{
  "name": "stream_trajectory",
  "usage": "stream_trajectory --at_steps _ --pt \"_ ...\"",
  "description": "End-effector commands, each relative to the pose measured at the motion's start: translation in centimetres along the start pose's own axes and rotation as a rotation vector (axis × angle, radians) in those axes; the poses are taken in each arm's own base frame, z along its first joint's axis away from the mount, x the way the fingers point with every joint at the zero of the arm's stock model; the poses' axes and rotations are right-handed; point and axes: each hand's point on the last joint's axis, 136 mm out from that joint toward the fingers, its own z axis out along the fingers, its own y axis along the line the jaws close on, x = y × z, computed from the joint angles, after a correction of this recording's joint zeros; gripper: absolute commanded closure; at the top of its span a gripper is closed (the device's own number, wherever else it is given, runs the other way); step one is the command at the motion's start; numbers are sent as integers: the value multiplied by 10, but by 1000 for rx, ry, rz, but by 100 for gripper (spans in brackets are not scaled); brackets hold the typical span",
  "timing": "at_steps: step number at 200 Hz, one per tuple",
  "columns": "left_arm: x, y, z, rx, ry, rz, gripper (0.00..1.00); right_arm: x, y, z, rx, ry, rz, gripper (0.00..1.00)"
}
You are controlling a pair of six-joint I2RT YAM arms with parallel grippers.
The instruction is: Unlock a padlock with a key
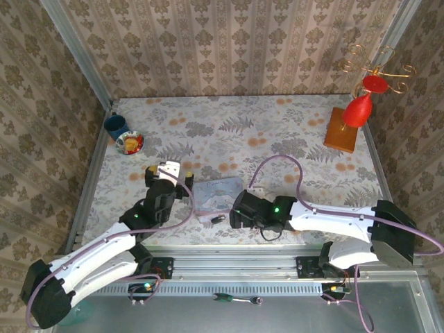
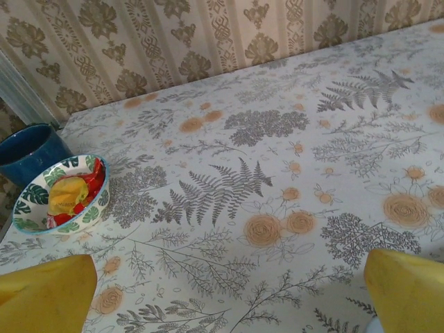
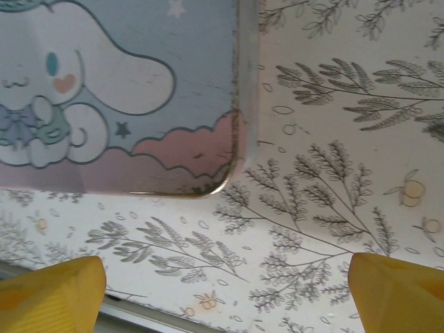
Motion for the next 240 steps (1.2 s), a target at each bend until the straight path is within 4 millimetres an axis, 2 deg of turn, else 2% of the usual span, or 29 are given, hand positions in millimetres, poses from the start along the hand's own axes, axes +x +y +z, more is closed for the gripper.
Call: stream_trajectory --at_steps 1,21,30,43,67,128,143,161,182,205,240 --pt "2 0 2 -5 -10 -35 0 2 -16 -2 111 22 -36 8" --pt "2 0 5 -19 4 -29 0 0 -11 0 87 20 -31 9" --pt "2 1 5 -26 8 -26 0 -1 -3 0 50 22 -30 9" --pt "2 2 5 -31 7 -26 0 0 13 9 9 58 -59 8" --pt "1 3 4 -31 -2 -39 0 -2 22 18 34 86 -86 6" --pt "1 4 5 -41 -3 -36 0 -24 27 32 83 43 -66 4" --pt "2 3 5 -32 -3 -35 0 -35 30 35 76 25 -44 0" --pt "4 0 8 -26 7 -25 0 -52 37 38 61 -8 -39 0" --pt "5 -2 12 -30 27 -11 0 -71 37 40 75 -29 -27 0" --pt "6 -3 14 -32 43 0 0 -81 30 36 89 -44 -39 0" --pt "5 -3 12 -26 38 -7 0 -78 25 19 60 -55 -75 0"
